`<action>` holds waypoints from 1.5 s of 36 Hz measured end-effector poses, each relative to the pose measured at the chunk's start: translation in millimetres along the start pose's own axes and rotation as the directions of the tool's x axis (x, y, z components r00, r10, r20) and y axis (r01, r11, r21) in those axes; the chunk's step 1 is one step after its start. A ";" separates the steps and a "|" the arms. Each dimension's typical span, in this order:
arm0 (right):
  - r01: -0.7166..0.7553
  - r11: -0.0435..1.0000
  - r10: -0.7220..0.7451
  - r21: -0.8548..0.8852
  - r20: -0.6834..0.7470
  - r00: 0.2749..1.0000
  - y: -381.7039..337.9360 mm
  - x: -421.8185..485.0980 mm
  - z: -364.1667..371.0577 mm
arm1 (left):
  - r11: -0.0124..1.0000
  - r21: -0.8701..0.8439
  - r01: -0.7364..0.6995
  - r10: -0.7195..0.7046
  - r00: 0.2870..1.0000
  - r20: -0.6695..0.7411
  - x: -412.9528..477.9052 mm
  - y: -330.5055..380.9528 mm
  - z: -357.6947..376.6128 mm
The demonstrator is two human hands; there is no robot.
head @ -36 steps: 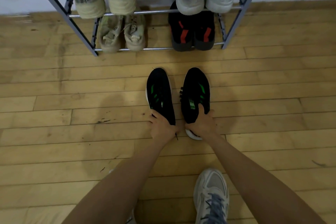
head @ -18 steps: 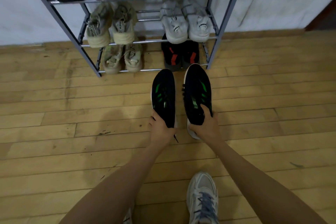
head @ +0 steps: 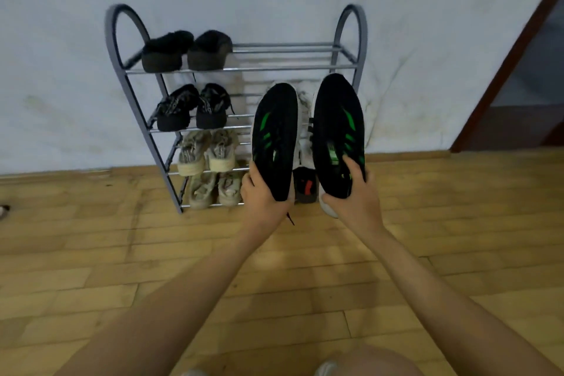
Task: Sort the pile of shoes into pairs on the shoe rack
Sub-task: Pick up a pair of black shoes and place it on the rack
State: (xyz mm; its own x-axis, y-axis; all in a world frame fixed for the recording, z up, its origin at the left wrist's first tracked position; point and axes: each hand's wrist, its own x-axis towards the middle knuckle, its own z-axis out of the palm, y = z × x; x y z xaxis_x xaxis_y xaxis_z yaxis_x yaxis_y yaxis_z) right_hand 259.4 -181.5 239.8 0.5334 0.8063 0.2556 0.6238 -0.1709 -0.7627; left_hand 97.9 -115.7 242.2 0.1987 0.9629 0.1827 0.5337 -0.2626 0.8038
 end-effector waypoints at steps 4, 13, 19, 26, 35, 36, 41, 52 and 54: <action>0.110 0.994 -0.110 0.000 -0.056 0.992 -37.0 28.0 -22.6 | 0.998 -0.036 -0.046 0.045 0.999 -0.017 24.3 33.4 -27.3; 0.159 0.985 -0.163 -0.064 -0.068 0.984 -112.6 95.6 -49.4 | 0.994 0.052 -0.097 0.099 0.995 -0.032 95.0 94.8 -83.4; 0.173 0.976 -0.182 -0.134 -0.057 0.982 -140.0 155.8 -46.5 | 0.993 0.085 -0.086 0.087 0.996 -0.013 151.7 122.5 -100.9; 0.125 0.976 -0.131 -0.181 -0.021 0.991 -154.4 222.9 -36.0 | 0.986 0.167 0.000 -0.004 1.000 0.025 212.1 133.7 -104.1; 0.047 0.948 -0.015 -0.315 0.105 0.994 -167.7 294.6 -24.9 | 0.974 0.216 0.066 -0.080 0.995 0.060 276.7 139.9 -93.9; 0.040 0.947 -0.003 -0.319 0.116 0.993 -168.5 299.9 -23.5 | 0.973 0.223 0.063 -0.081 0.994 0.075 283.3 140.5 -92.3; 0.024 0.933 0.040 -0.359 0.168 0.985 -170.7 320.8 -17.8 | 0.966 0.259 0.008 -0.044 0.990 0.132 307.7 140.6 -81.6; 0.041 0.862 0.099 -0.506 0.248 0.964 -168.7 335.9 -2.3 | 0.927 0.372 -0.048 -0.033 0.977 0.209 325.5 137.4 -64.0; 0.053 0.851 0.095 -0.522 0.253 0.963 -168.5 336.6 -0.6 | 0.924 0.378 -0.056 -0.030 0.976 0.217 326.6 137.5 -64.8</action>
State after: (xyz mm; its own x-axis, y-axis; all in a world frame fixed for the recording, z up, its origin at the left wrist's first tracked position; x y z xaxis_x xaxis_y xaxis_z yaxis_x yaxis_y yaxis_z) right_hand 334.2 118.4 454.7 0.4287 0.9032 0.0234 0.8574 -0.3985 -0.3256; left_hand 183.0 166.7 449.1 0.3565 0.9338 0.0312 0.7926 -0.3200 0.5191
